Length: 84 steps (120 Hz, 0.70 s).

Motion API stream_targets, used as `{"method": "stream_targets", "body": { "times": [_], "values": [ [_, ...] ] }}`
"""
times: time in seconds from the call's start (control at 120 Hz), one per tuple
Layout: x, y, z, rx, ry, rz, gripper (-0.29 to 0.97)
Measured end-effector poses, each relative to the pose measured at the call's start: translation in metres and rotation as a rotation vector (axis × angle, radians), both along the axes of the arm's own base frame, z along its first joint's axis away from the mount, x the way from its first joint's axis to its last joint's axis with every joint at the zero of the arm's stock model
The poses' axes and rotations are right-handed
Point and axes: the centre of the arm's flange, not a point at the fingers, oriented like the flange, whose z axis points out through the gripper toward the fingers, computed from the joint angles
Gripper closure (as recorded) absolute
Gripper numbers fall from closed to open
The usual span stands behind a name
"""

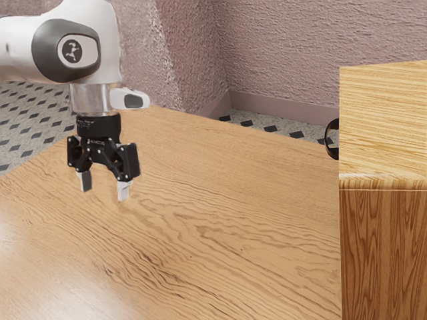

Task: Pull the drawer handle with one arm to open the drawer

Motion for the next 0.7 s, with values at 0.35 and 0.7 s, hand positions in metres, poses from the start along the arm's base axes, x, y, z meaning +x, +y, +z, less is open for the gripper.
{"method": "stream_targets", "body": {
  "times": [0.35,0.7],
  "values": [
    [0.000,0.066,0.051,0.072,-0.310,0.122,0.00],
    [0.073,-0.073,0.069,-0.291,-0.618,0.116,0.00]
  ]
}}
